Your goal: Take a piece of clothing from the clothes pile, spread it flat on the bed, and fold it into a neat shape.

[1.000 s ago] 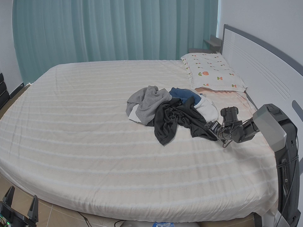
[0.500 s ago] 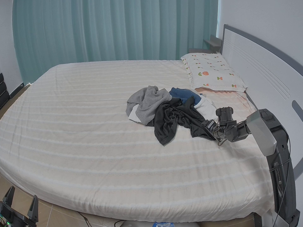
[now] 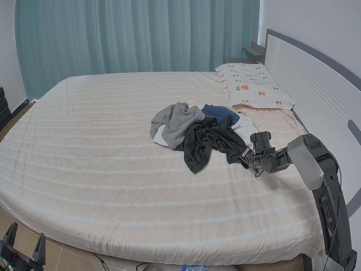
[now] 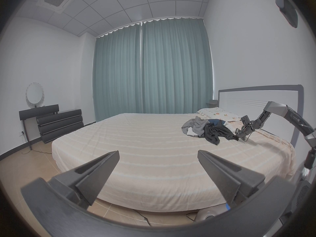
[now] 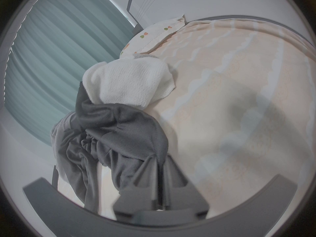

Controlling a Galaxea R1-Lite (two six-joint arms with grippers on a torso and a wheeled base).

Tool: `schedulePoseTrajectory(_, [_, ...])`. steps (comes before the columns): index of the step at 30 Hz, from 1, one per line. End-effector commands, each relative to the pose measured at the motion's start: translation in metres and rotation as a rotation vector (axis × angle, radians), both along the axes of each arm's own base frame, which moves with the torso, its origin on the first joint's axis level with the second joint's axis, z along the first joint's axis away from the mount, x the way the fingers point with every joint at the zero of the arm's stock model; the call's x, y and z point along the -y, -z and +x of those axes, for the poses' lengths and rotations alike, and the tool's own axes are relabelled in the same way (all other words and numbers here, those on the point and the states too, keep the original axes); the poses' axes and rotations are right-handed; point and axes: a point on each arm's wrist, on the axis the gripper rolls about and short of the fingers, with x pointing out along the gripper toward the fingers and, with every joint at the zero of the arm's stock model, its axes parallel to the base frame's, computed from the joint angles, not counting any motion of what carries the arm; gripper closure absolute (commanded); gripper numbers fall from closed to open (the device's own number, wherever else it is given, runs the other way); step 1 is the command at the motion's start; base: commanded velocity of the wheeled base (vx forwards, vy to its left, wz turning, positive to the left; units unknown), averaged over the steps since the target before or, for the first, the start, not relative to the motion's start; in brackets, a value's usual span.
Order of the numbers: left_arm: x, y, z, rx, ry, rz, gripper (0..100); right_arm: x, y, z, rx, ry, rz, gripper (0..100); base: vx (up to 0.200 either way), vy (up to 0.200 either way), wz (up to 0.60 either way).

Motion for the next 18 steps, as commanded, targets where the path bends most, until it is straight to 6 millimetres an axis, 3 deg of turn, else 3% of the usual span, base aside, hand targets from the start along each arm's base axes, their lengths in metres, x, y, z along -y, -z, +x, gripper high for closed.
schedulePoseTrajectory(1, [0.0, 0.004, 0.001, -0.014, -0.002, -0.006, 0, 0.002, -0.038, -0.02, 0.033, -0.016, 0.016, 100, 0.0, 0.0, 0.0])
schedulePoseTrajectory(5, [0.0, 0.005, 0.001, -0.016, -0.003, -0.009, 0, 0.004, -0.055, -0.035, 0.083, -0.026, 0.033, 100, 0.0, 0.0, 0.0])
schedulePoseTrajectory(8, [0.0, 0.005, 0.001, -0.012, -0.003, -0.009, 0, 0.005, -0.08, -0.065, 0.135, -0.086, 0.084, 100, 0.0, 0.0, 0.0])
schedulePoseTrajectory(10, [0.0, 0.004, 0.001, -0.011, -0.004, -0.009, 0, 0.003, -0.085, -0.073, 0.137, -0.11, 0.095, 100, 0.0, 0.0, 0.0])
schedulePoseTrajectory(11, [0.0, 0.005, 0.001, -0.014, -0.01, -0.01, 0, 0.002, -0.101, -0.101, 0.148, -0.182, 0.137, 100, 0.0, 0.0, 0.0])
schedulePoseTrajectory(14, [0.0, -0.002, 0.0, 0.028, -0.017, -0.045, 0, -0.003, -0.121, -0.137, 0.188, -0.265, 0.175, 100, 0.0, 0.0, 0.0])
schedulePoseTrajectory(15, [0.0, -0.023, -0.003, 0.123, -0.006, -0.073, 0, -0.006, -0.127, -0.148, 0.202, -0.292, 0.184, 100, 0.0, 0.0, 0.0])
schedulePoseTrajectory(16, [0.0, -0.028, -0.004, 0.141, -0.006, -0.077, 0, -0.006, -0.128, -0.15, 0.205, -0.294, 0.185, 100, 0.0, 0.0, 0.0])
schedulePoseTrajectory(17, [0.001, -0.079, -0.008, 0.242, 0.01, -0.144, 0, -0.012, -0.139, -0.169, 0.236, -0.336, 0.198, 100, 0.0, 0.0, 0.0])
schedulePoseTrajectory(18, [0.0, -0.092, -0.003, 0.219, 0.016, -0.165, 0, -0.016, -0.146, -0.178, 0.258, -0.359, 0.205, 100, 0.0, 0.0, 0.0])
